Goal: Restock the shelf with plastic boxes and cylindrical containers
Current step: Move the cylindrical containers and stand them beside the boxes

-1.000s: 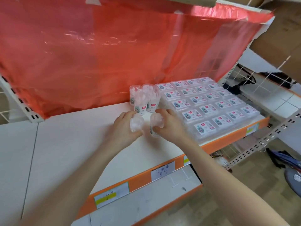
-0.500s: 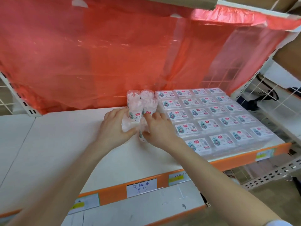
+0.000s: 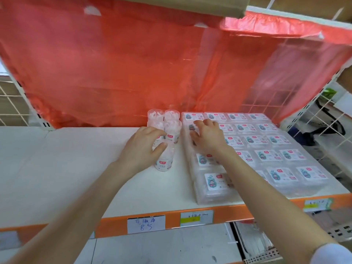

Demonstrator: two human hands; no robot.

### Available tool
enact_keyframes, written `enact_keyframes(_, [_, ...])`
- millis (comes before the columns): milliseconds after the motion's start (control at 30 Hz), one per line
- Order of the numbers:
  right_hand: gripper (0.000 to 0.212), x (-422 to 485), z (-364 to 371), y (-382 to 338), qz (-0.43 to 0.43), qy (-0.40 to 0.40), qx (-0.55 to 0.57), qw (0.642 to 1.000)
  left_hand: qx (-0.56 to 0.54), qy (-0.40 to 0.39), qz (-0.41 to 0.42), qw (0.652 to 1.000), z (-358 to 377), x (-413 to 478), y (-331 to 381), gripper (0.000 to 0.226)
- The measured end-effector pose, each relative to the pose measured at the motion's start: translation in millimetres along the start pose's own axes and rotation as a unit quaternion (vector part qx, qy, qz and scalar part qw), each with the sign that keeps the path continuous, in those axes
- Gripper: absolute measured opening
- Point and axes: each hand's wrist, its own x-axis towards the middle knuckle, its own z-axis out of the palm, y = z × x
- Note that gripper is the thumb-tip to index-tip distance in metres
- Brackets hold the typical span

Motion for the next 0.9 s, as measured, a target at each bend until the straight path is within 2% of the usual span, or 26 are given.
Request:
enact_keyframes(100, [0.038,1,9,6,0.003,0.005,0.007,1.0,0.025,-0.029,0.008,0.999,8,0,6,0.038])
enact_keyframes(200, [0.04,2,15,9,0.0,0.012,0.003,1.0,0.111,-0.083,0.0,0.99,16,1,7,0.053])
enact_keyframes(300, [0.04,2,16,10,-0.004,0.014,0.001,1.0,0.163,-0.111,-0.002,0.98,18,6,6,0.056])
enact_keyframes(533, [0.04,2,15,12,-0.01,0.01,0.0,1.0,0.118,-0.106,-0.019,0.987,25,22,11,0.054])
enact_keyframes(900, [0.04,2,18,11,-0.013,0.013,0.018,1.0,0.064,-0.043,-0.04,0.996,47,39,9,0.047])
